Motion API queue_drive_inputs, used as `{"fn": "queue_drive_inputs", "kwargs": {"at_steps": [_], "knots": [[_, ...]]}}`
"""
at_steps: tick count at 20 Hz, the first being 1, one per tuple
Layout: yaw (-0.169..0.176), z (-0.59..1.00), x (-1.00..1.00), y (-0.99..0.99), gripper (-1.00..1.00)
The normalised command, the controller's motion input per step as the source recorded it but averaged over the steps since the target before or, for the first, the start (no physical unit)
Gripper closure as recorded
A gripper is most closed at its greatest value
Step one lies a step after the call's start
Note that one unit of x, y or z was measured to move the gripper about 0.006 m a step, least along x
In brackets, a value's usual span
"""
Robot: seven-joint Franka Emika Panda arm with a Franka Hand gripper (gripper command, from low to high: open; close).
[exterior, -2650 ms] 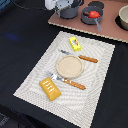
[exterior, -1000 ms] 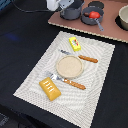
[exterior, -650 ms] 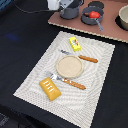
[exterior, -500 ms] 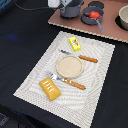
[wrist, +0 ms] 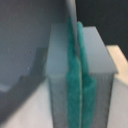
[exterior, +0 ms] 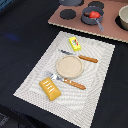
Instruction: Interact with the objects in diverse but meaningful ways.
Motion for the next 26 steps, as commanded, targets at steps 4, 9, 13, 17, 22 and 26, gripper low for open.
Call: {"fn": "queue_drive_inputs", "kwargs": {"at_steps": [4,9,13,17,22,26], "knots": [[0.002,0.32,-0.21,-0.81,1.00],[0.015,0.02,-0.11,-0.84,1.00],[0.027,-0.24,-0.17,-0.80,1.00],[0.033,-0.40,-0.24,-0.76,1.00],[0.036,-0.49,-0.30,-0.70,1.00],[0.035,-0.45,-0.32,-0.68,1.00]]}}
